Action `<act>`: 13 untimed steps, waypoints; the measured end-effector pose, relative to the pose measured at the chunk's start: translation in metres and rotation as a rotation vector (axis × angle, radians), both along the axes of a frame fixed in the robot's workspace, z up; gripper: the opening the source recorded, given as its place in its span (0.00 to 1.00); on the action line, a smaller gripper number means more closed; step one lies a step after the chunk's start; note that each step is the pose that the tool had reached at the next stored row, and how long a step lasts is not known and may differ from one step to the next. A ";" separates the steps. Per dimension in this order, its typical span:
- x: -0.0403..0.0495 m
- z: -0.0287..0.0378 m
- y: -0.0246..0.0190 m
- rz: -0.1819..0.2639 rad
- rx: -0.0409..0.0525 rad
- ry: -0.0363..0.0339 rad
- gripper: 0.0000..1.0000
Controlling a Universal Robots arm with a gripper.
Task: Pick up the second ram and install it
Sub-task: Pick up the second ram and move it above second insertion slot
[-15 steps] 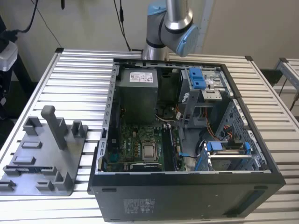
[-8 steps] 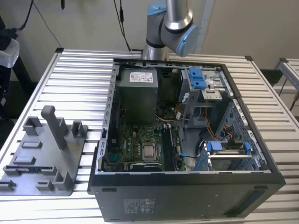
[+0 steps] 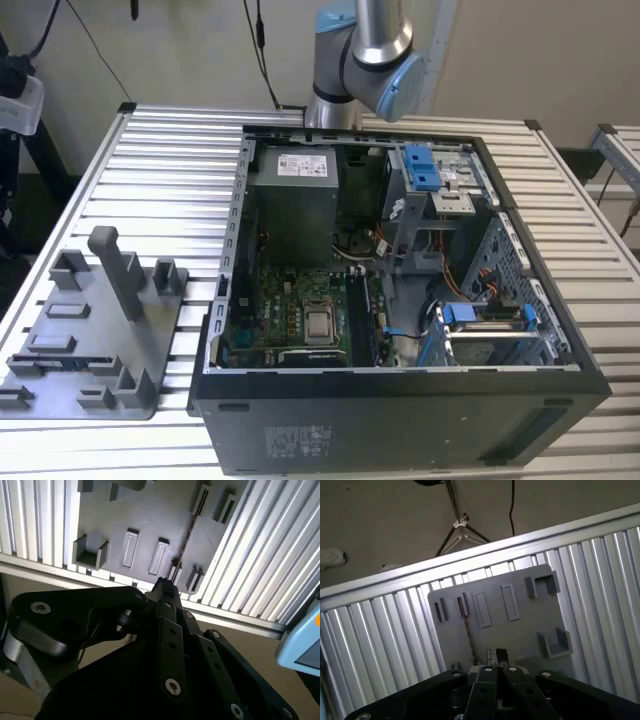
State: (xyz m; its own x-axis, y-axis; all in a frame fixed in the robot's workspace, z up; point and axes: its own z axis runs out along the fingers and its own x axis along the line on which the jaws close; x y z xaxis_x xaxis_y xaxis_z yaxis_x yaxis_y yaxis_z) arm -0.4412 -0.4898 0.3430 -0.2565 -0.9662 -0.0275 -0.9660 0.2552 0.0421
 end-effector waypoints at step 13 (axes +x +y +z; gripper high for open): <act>-0.0002 -0.0010 0.0000 0.153 -0.0004 -0.0223 0.11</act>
State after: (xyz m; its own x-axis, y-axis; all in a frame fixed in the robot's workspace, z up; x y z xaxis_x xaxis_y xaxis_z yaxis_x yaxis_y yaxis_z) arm -0.4415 -0.4898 0.3420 -0.1059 -0.9939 -0.0312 -0.9942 0.1053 0.0201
